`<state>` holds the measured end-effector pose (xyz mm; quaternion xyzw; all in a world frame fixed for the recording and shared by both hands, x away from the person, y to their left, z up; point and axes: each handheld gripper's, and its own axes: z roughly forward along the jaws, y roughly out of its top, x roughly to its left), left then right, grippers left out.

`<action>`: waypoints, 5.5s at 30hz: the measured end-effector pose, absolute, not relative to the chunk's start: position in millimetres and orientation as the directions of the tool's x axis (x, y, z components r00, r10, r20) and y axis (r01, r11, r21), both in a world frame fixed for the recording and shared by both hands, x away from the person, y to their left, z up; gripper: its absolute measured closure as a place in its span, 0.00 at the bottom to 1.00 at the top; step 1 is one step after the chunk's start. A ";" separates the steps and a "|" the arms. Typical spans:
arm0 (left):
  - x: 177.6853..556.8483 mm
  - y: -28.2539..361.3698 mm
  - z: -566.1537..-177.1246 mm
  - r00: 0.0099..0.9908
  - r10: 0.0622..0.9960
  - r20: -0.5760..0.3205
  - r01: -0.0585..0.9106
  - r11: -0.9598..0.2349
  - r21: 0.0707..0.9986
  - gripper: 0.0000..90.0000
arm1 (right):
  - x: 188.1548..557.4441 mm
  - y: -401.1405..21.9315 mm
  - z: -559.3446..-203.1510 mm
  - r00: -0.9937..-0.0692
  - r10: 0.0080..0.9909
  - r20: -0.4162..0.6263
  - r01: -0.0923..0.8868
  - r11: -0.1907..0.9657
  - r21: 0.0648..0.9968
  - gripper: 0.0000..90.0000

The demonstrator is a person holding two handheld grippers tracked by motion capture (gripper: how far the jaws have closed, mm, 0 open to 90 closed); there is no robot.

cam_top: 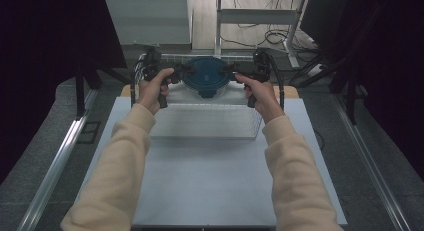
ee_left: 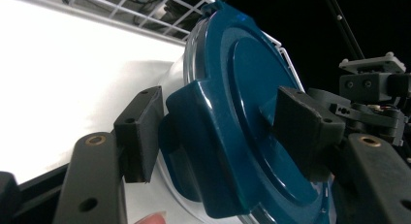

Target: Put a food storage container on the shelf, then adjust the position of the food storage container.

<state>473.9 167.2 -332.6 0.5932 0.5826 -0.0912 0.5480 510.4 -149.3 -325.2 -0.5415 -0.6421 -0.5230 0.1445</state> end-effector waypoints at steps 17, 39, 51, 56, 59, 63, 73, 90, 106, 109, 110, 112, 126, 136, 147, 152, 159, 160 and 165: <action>457.2 161.6 -323.0 0.330 0.702 -0.631 0.715 0.251 0.653 0.29 | 484.6 -138.4 -315.3 -0.478 0.654 0.586 0.740 -0.060 0.670 0.15; 354.5 139.8 -319.8 0.526 0.704 -0.477 0.617 0.070 0.784 0.25 | 404.4 -162.1 -316.0 -0.625 0.682 0.381 0.575 0.071 0.815 0.12; 274.5 143.5 -366.6 0.626 0.690 -0.363 0.585 -0.107 0.804 0.25 | 330.4 -175.4 -352.2 -0.722 0.650 0.237 0.490 0.239 0.838 0.17; 253.9 151.1 -390.3 0.611 0.715 -0.340 0.591 -0.125 0.797 0.26 | 308.7 -183.9 -369.8 -0.705 0.681 0.197 0.468 0.238 0.851 0.21; 243.1 155.7 -404.5 0.602 0.732 -0.319 0.596 -0.145 0.790 0.28 | 300.5 -188.2 -379.6 -0.700 0.687 0.193 0.477 0.249 0.843 0.23; 231.3 162.8 -423.6 0.588 0.736 -0.334 0.617 -0.141 0.774 0.28 | 292.0 -192.0 -392.3 -0.703 0.679 0.209 0.501 0.264 0.824 0.24; 219.0 174.7 -452.4 0.564 0.763 -0.316 0.656 -0.182 0.732 0.29 | 271.7 -201.8 -434.6 -0.688 0.688 0.233 0.552 0.286 0.784 0.24; 213.5 190.2 -448.7 0.536 0.795 -0.282 0.642 -0.168 0.748 0.29 | 273.3 -205.5 -457.5 -0.693 0.685 0.225 0.569 0.329 0.753 0.24; 204.6 222.5 -429.7 0.516 0.811 -0.274 0.640 -0.153 0.753 0.28 | 270.9 -210.6 -460.1 -0.685 0.695 0.217 0.582 0.343 0.737 0.24; 193.7 242.0 -422.9 0.492 0.830 -0.264 0.637 -0.136 0.759 0.29 | 269.5 -212.6 -457.0 -0.685 0.694 0.220 0.579 0.336 0.743 0.24; 190.4 248.8 -421.5 0.480 0.840 -0.253 0.639 -0.136 0.757 0.30 | 269.2 -213.0 -456.5 -0.685 0.694 0.220 0.579 0.336 0.742 0.24; 184.9 263.2 -420.0 0.455 0.859 -0.235 0.647 -0.138 0.750 0.33 | 269.6 -213.3 -457.2 -0.684 0.695 0.220 0.581 0.338 0.740 0.24; 162.7 325.0 -448.6 0.331 0.911 -0.247 0.741 -0.089 0.666 0.71 | 271.1 -210.6 -463.3 -0.675 0.704 0.222 0.601 0.349 0.719 0.24; 134.7 349.9 -470.1 0.359 0.875 -0.325 0.814 -0.123 0.568 1.00 | 271.4 -210.6 -465.0 -0.673 0.706 0.221 0.605 0.353 0.714 0.24; 142.6 326.6 -498.3 0.418 0.853 -0.314 0.836 -0.226 0.499 1.00 | 271.8 -209.7 -466.8 -0.671 0.708 0.219 0.607 0.356 0.710 0.24; 157.0 311.0 -500.0 0.430 0.848 -0.310 0.831 -0.237 0.504 1.00 | 272.2 -210.3 -467.1 -0.669 0.710 0.222 0.610 0.353 0.709 0.24; 181.2 287.1 -500.6 0.444 0.848 -0.288 0.810 -0.243 0.533 1.00 | 272.6 -211.2 -467.9 -0.664 0.716 0.217 0.611 0.352 0.709 0.24; 183.9 284.2 -500.3 0.447 0.848 -0.286 0.808 -0.245 0.536 1.00 | 272.6 -211.2 -467.9 -0.664 0.716 0.217 0.611 0.352 0.709 0.24; 193.7 272.0 -500.3 0.455 0.848 -0.270 0.801 -0.257 0.541 1.00 | 273.8 -213.1 -469.3 -0.656 0.723 0.218 0.617 0.347 0.706 0.24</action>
